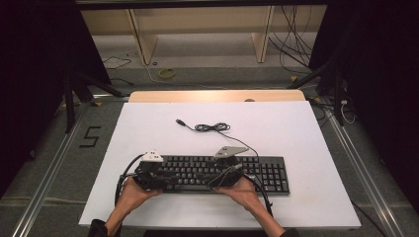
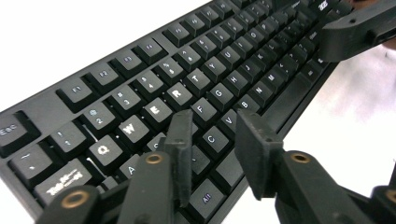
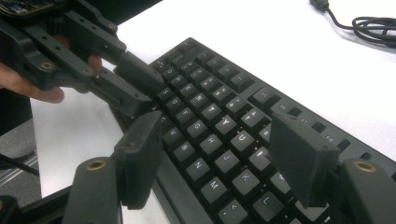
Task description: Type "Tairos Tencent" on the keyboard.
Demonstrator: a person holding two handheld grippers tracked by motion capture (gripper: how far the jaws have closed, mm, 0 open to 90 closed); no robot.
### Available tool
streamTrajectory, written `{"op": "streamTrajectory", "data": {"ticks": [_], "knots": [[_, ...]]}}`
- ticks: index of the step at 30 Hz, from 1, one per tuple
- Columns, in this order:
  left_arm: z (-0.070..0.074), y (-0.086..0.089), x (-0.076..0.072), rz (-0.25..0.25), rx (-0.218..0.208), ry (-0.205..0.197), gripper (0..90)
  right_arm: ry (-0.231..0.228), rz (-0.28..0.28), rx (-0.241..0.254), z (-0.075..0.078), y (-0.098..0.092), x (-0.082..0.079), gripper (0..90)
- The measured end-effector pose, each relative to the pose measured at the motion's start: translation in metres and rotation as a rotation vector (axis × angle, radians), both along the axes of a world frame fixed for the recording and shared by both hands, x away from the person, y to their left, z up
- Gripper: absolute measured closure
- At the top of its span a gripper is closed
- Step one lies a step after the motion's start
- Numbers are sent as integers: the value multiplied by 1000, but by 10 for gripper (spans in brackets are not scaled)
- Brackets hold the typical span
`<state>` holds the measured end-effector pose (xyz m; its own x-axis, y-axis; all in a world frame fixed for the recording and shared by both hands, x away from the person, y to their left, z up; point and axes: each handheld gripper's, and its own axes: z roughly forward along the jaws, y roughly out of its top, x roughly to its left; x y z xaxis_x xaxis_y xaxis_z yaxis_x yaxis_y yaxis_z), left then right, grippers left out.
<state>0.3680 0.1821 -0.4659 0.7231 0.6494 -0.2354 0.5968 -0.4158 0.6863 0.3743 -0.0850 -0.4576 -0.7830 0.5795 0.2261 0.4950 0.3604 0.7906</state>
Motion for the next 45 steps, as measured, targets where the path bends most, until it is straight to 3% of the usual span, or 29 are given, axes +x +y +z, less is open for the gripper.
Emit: {"op": "streamTrajectory", "data": {"ticks": [17,33,36,45], "knots": [[-5,-12,2,-69,45,-6,880,0,-1,0,0,1,-1,361],[-10,-15,4,-64,59,1,889,1,0,2,0,1,-1,348],[-13,-14,6,-62,29,7,890,0,-1,3,0,1,-1,348],[-9,-14,4,-43,41,-8,888,-2,-2,8,1,0,-1,348]]}}
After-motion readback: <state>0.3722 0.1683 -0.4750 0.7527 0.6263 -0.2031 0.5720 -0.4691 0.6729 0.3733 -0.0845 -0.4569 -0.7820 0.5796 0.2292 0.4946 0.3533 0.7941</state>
